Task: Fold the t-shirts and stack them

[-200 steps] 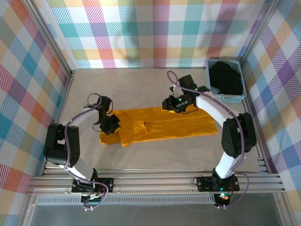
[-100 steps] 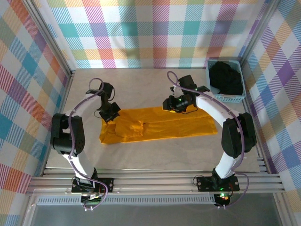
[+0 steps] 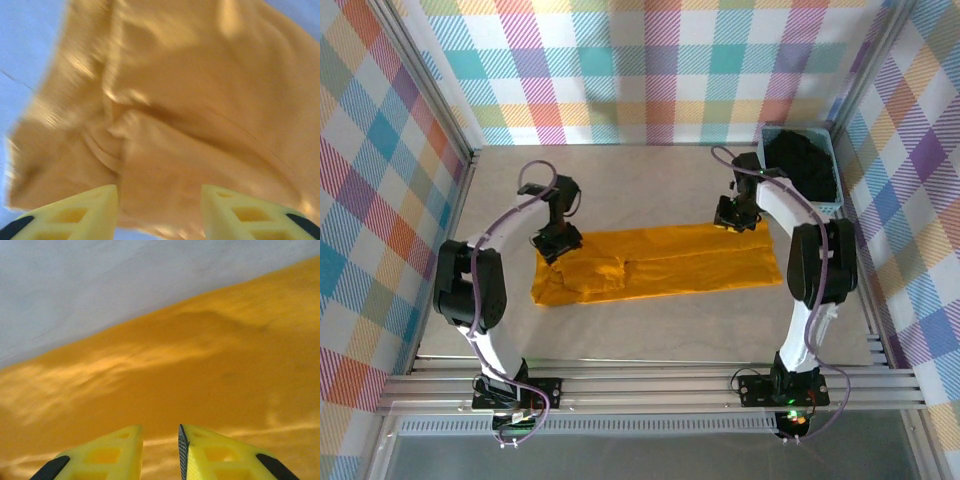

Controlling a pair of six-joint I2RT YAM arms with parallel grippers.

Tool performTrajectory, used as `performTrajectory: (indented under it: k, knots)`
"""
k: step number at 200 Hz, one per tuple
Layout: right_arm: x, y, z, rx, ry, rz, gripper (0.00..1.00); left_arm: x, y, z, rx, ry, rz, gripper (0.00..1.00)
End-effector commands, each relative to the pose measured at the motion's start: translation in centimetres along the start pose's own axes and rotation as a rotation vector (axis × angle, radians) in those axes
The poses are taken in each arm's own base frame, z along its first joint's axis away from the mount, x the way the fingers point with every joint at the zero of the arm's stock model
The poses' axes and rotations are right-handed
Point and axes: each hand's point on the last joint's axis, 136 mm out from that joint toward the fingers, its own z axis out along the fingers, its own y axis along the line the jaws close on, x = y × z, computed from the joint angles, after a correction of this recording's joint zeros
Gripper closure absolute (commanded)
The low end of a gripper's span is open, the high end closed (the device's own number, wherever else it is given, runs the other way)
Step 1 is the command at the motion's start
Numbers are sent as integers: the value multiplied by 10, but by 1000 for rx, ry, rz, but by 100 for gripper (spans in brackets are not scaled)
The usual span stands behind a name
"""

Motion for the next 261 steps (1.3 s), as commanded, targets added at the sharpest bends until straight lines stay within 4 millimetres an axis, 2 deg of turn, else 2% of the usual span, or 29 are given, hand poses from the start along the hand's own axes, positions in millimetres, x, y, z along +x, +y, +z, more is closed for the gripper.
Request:
performTrajectory:
  k: [1,19,43,76,96,109,122,125,132,150,178,198,224,243,261]
  knots:
    - [5,-33,12,197,88,-53,74,54,-9,29,53,180,-207,60]
    - [8,-43,24,242,132,-61,74,58,-24,53,89,197,-302,62]
    - [22,-48,33,263,211,-71,74,38,-42,70,45,170,-314,62]
    - [56,-42,30,267,335,-119,72,-23,-74,87,36,124,-327,64]
    - [96,-33,30,259,430,-79,72,-69,-110,93,111,75,-331,62]
    - [123,-21,29,238,451,-50,71,-100,-141,89,179,24,-295,62]
    - [152,-5,27,205,479,-20,71,-124,-176,86,245,-5,-235,61]
    - [158,0,27,194,488,-11,71,-126,-178,90,240,-2,-227,60]
    - [174,10,28,165,508,11,71,-138,-197,80,288,-23,-209,60]
    - [208,40,33,96,555,36,70,-150,-224,87,362,-33,-198,58]
    - [238,88,46,15,617,1,70,-161,-248,93,472,-63,-180,57]
    - [240,115,54,-30,620,-18,70,-169,-265,90,559,-94,-156,57]
    - [221,135,55,-76,570,-2,69,-184,-289,89,700,-108,-148,59]
    - [214,151,56,-124,570,18,69,-195,-298,92,761,-104,-163,60]
    - [209,158,58,-145,579,45,68,-203,-302,95,812,-93,-188,60]
